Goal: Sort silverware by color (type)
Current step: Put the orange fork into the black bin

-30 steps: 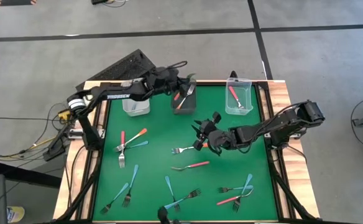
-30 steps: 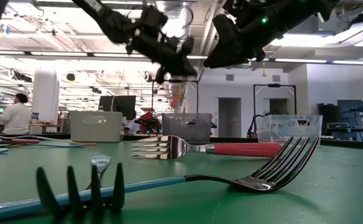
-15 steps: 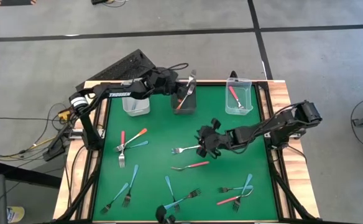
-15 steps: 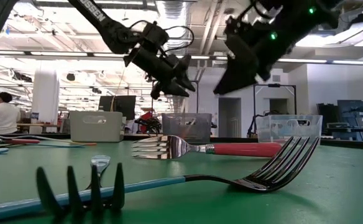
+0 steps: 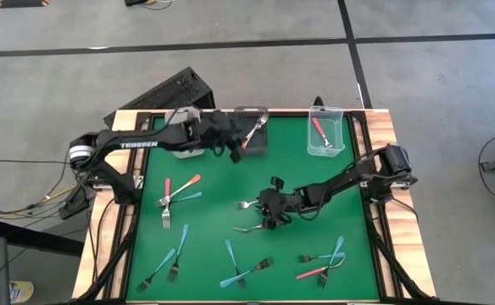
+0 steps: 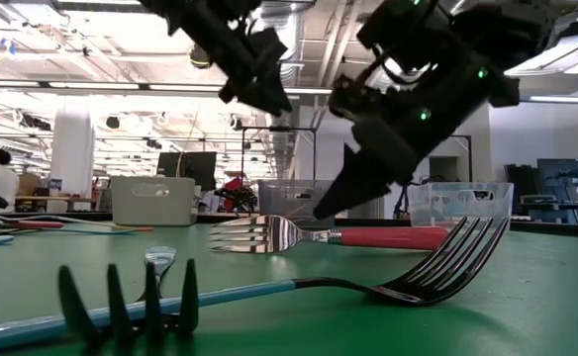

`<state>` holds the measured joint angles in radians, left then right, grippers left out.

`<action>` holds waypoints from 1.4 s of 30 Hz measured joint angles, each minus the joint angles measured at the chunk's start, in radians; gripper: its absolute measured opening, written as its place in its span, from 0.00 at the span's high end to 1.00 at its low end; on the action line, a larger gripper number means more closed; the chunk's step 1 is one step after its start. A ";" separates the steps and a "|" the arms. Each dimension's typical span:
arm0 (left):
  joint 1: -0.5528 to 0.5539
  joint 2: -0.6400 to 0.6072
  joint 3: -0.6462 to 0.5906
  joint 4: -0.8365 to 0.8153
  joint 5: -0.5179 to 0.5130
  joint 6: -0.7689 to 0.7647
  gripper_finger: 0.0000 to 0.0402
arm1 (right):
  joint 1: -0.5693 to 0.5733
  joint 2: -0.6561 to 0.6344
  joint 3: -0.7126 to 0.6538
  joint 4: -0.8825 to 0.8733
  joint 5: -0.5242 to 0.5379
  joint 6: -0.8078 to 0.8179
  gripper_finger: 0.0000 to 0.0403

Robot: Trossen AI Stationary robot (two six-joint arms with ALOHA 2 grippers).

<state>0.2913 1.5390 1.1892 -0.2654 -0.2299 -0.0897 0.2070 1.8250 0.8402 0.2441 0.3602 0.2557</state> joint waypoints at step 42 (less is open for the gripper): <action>-0.226 -0.038 -0.723 1.162 0.043 -0.233 0.56 | 0.010 -0.039 0.004 0.497 0.454 -0.405 0.96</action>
<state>0.0654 1.5006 0.4658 0.8966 -0.1871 -0.3224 0.2169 1.7863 0.8446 0.7406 0.8140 -0.1491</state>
